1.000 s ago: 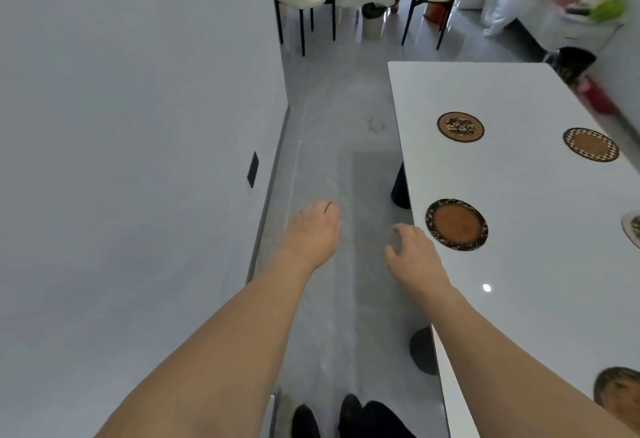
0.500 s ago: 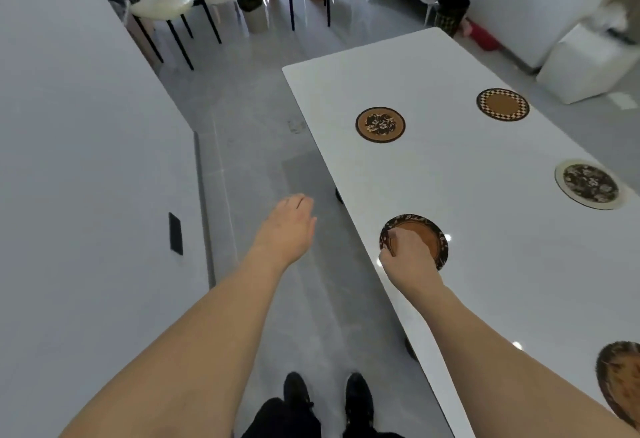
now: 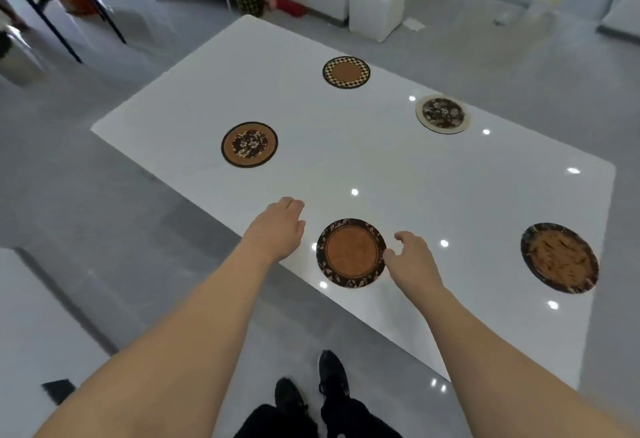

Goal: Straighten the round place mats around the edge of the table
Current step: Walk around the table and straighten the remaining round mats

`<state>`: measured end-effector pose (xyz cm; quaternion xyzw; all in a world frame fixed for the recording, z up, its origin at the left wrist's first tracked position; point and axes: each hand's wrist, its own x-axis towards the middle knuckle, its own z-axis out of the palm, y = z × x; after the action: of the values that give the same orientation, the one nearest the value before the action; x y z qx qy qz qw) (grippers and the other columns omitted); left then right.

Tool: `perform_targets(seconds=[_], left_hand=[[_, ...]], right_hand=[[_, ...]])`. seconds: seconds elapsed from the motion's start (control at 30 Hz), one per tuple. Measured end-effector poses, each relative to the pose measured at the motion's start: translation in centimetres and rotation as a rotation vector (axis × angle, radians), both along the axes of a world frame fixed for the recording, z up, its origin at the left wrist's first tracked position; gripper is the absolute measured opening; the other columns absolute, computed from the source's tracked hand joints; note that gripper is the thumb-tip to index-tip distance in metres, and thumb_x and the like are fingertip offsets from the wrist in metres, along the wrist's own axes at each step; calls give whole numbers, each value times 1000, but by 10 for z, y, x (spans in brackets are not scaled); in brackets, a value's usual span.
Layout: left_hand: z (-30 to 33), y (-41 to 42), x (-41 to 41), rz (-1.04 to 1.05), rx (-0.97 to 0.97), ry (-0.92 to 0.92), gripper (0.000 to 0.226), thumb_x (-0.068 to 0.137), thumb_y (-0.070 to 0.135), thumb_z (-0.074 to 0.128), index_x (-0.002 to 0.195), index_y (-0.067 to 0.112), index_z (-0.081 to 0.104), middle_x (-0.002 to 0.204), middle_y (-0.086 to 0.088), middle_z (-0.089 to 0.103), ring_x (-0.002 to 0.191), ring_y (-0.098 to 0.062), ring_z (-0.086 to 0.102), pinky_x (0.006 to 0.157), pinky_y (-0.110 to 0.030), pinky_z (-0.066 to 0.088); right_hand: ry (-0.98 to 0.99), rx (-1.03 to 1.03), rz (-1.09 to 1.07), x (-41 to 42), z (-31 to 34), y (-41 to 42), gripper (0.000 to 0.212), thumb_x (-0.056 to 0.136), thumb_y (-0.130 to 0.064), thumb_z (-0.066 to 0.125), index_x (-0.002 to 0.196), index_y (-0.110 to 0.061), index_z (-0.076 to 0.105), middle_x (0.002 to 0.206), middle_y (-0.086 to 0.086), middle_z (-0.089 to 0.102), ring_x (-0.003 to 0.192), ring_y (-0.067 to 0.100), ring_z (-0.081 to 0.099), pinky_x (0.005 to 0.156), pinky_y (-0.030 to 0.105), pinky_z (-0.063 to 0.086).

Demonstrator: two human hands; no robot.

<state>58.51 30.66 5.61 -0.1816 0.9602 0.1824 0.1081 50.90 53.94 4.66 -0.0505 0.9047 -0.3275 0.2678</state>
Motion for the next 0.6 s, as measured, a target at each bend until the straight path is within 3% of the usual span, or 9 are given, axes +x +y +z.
perform_targets(seconds=[0.1,0.23,0.33,0.37,0.4,0.43,0.47,0.53,0.6], left_hand=[[-13,-1,-24,-12,81,-12,43,98,23,41,139,10,41,141,-13,46,122,-31,49,100,-41,41],[-39,-8,-56,3,248,-142,45,97,23,42,139,8,41,140,-13,49,125,-27,49,101,-35,39],[-63,-11,-73,109,377,-249,38,94,23,45,129,7,49,129,-12,55,117,-26,52,93,-33,41],[-72,-11,-76,129,407,-272,27,93,22,45,115,9,55,117,-10,58,108,-25,54,87,-32,42],[-80,-10,-78,147,422,-280,12,91,21,47,98,13,54,103,-6,58,99,-23,53,83,-31,42],[-87,-7,-80,170,434,-276,6,90,21,48,89,16,51,95,-2,55,94,-21,52,80,-30,41],[-93,-3,-81,197,453,-266,6,89,22,49,89,16,51,95,-1,56,93,-21,52,79,-30,42],[-103,6,-82,237,469,-249,18,87,24,51,98,11,56,104,-6,61,99,-25,56,85,-34,48],[-108,14,-82,259,411,-245,25,85,26,51,103,9,58,109,-10,61,105,-30,54,91,-44,50]], right_hand=[[-45,0,-115,-9,-13,-3,54,90,-22,51,141,-9,41,144,12,44,124,23,48,97,30,38],[-155,-31,-298,-12,-37,-21,56,90,-19,53,142,-6,39,131,13,55,80,7,44,66,18,36],[-243,-11,-388,-15,-59,-33,50,90,-18,51,138,-4,44,131,11,55,102,21,56,79,25,41],[-257,-1,-405,-15,-65,-35,39,89,-15,50,127,-3,54,117,9,61,102,25,60,79,28,44],[-259,14,-417,-16,-72,-37,21,87,-11,49,101,-5,63,95,5,63,85,24,62,70,30,47],[-254,37,-425,-17,-78,-38,14,84,-7,47,72,-10,56,69,2,54,62,20,55,56,28,42],[-245,45,-439,-18,-84,-40,25,81,-5,46,58,-14,41,58,0,41,49,16,41,47,26,32],[-207,48,-446,-21,-89,-41,32,77,-2,44,54,-16,27,53,-2,29,45,14,27,43,24,21],[-181,39,-449,-23,-92,-41,31,74,0,43,54,-16,25,51,-3,27,45,14,25,44,24,19]])
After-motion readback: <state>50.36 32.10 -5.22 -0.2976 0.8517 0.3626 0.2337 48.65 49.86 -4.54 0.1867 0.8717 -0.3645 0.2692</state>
